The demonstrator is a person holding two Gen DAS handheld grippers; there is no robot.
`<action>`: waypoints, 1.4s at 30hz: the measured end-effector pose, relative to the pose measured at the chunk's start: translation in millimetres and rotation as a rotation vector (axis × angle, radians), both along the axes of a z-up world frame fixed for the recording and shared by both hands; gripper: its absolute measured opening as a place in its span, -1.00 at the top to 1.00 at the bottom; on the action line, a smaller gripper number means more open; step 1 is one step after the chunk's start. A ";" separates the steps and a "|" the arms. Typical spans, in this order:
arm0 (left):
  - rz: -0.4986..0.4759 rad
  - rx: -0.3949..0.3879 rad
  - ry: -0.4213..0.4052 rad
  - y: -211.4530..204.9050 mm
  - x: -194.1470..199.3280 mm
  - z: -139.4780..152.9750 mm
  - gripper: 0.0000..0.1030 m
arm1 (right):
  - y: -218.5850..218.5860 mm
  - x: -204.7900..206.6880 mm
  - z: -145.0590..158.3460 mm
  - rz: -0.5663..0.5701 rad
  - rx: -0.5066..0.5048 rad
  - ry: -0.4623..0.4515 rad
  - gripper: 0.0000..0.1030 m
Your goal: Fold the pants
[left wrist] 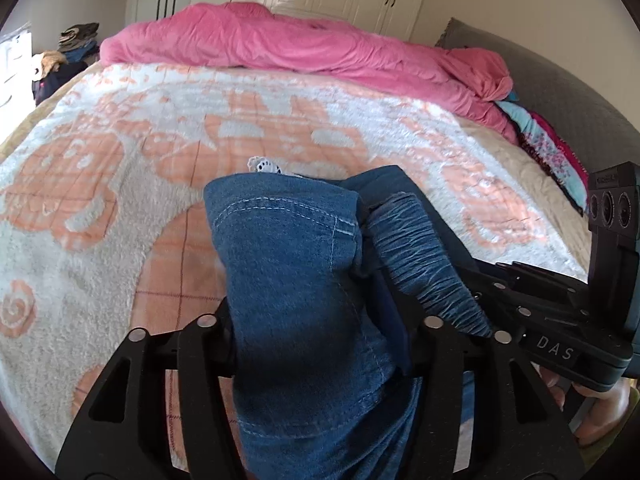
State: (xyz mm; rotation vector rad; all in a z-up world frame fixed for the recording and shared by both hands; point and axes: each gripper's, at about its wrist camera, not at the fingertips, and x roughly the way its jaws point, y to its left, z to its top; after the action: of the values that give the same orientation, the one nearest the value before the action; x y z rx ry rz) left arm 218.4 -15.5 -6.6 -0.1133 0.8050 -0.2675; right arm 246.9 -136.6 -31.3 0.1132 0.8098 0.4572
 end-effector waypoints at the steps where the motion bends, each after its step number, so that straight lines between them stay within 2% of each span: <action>1: 0.007 0.010 0.008 0.6 0.9 -3.3 -0.05 | -1.2 1.2 -3.5 -0.012 -0.014 0.009 0.44; 3: 0.023 0.025 0.021 1.5 2.3 -7.7 -0.23 | -4.5 2.8 -9.5 -0.037 -0.038 0.025 0.34; 5: 0.040 0.029 0.039 5.1 3.5 -13.4 -0.32 | -7.4 4.3 -14.3 -0.054 -0.049 0.043 0.11; 8: 0.061 0.019 0.075 10.9 5.0 -22.9 -0.45 | -11.9 6.7 -22.4 -0.082 -0.076 0.059 -0.13; 10: 0.074 0.011 0.086 13.8 4.6 -28.4 -0.52 | -14.1 7.7 -28.0 -0.098 -0.079 0.076 -0.21; 15: 0.076 0.010 0.075 15.3 0.3 -32.3 -0.57 | -13.9 6.2 -31.9 -0.111 -0.101 0.068 -0.28; 19: 0.090 0.009 0.064 16.0 -6.4 -27.6 -0.65 | -19.7 -2.0 -27.1 -0.134 -0.084 0.039 -0.48; 27: 0.096 -0.002 0.009 18.0 -38.4 -3.3 -0.75 | -30.6 -36.1 -2.6 -0.159 -0.066 -0.065 -0.50; 29: 0.091 -0.003 -0.024 16.8 -50.5 6.5 -0.79 | -30.6 -44.0 4.1 -0.161 -0.062 -0.086 -0.85; 33: 0.095 -0.018 -0.062 14.7 -78.2 18.0 -0.81 | -29.3 -71.9 16.1 -0.159 -0.062 -0.155 -0.86; 42: 0.118 -0.006 -0.071 20.7 -123.1 21.7 -0.81 | -27.9 -131.3 30.4 -0.164 -0.101 -0.259 -0.91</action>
State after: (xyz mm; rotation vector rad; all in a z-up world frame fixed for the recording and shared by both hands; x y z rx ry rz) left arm 95.3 5.2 15.1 -0.1555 0.7237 -0.1614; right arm 115.6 -164.5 -1.0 0.0249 0.5630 0.2686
